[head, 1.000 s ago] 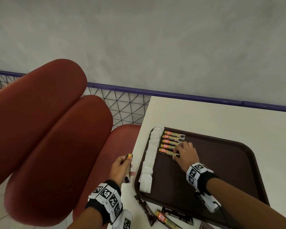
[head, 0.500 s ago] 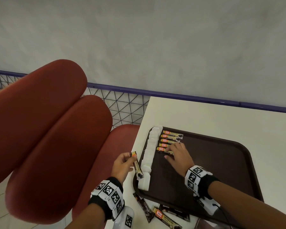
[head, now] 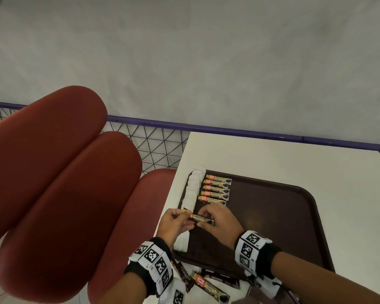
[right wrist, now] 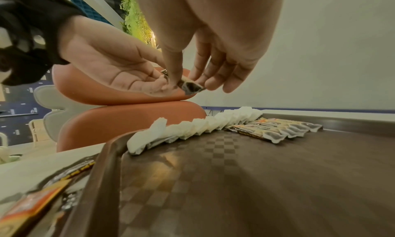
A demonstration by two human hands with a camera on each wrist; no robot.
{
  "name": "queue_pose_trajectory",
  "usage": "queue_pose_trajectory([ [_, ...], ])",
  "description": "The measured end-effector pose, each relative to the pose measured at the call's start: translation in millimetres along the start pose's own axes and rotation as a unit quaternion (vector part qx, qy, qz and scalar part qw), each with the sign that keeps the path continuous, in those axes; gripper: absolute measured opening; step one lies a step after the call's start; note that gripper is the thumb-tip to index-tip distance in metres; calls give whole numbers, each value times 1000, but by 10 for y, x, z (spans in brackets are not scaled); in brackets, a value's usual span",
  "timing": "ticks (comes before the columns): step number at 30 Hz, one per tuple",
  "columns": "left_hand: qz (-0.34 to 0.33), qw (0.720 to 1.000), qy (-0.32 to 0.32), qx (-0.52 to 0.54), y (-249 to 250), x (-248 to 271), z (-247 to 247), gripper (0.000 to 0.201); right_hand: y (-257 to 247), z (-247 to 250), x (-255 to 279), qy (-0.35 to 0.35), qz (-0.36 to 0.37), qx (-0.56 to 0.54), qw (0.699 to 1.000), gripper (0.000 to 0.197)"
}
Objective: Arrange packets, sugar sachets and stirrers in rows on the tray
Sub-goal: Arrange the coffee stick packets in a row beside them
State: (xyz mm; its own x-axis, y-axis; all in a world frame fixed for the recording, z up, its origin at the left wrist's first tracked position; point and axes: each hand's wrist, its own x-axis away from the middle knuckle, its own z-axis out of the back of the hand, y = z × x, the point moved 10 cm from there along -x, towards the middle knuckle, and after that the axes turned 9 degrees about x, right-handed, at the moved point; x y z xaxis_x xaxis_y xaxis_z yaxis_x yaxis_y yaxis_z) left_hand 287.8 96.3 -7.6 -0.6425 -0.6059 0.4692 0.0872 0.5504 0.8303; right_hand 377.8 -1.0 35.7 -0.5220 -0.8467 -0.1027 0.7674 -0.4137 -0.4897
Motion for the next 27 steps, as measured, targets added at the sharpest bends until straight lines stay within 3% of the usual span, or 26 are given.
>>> queue_pose_trajectory([
  [9,-1,999,15,-33,104,66,173,11,604,59,-20,-30,-126,126,984,22],
  [16,-21,997,22,-69,178,82,435,9,699,-107,-183,-46,-129,212,968,24],
  [27,-21,991,43,-127,87,23,803,15,714,-231,-359,-56,-132,254,956,30],
])
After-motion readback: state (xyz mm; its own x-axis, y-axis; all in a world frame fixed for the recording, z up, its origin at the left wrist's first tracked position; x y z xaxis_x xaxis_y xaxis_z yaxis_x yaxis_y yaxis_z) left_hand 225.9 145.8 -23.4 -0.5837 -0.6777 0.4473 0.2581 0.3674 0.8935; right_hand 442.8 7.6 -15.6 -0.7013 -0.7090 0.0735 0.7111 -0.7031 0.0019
